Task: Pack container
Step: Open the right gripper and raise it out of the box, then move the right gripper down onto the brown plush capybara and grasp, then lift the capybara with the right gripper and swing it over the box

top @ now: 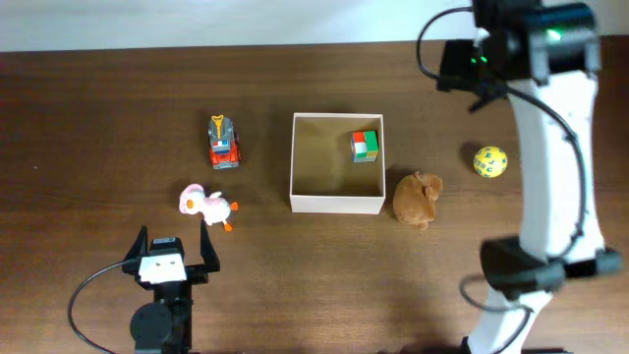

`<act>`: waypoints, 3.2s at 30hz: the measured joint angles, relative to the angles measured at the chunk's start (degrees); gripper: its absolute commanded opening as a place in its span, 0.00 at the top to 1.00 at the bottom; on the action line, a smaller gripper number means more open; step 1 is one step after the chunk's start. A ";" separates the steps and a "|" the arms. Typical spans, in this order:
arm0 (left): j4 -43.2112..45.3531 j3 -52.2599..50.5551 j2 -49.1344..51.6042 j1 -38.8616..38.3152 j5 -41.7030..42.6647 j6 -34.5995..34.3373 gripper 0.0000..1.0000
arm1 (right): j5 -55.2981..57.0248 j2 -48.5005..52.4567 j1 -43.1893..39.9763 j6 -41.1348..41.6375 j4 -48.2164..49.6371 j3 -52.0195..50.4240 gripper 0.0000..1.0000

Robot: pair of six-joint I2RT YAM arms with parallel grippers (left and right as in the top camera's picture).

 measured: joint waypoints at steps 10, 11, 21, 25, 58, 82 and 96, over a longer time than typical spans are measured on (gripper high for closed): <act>0.00 0.00 0.00 0.00 0.00 0.00 0.01 | -0.02 -15.56 0.00 0.72 0.57 -28.13 0.11; 0.00 0.00 0.00 0.00 0.00 0.00 0.01 | -0.02 -16.02 0.00 0.76 1.79 -31.63 0.11; 0.00 0.00 0.00 0.00 0.00 0.00 0.01 | -4.79 -16.15 -0.31 3.28 21.49 -57.77 0.01; 0.00 0.00 0.00 0.00 -0.02 0.00 0.01 | -8.94 -16.15 -1.27 3.48 28.33 -64.46 0.01; 0.00 0.00 0.00 0.00 -0.02 0.00 0.01 | -18.14 -16.15 -2.43 3.48 55.45 -87.19 0.37; 0.00 0.00 0.00 0.00 -0.02 0.00 0.01 | -16.79 -15.87 -2.51 -13.55 35.89 -47.10 0.59; 0.00 0.00 0.00 0.00 -0.17 0.00 0.01 | -29.79 -15.87 6.43 -41.13 35.67 -45.77 0.65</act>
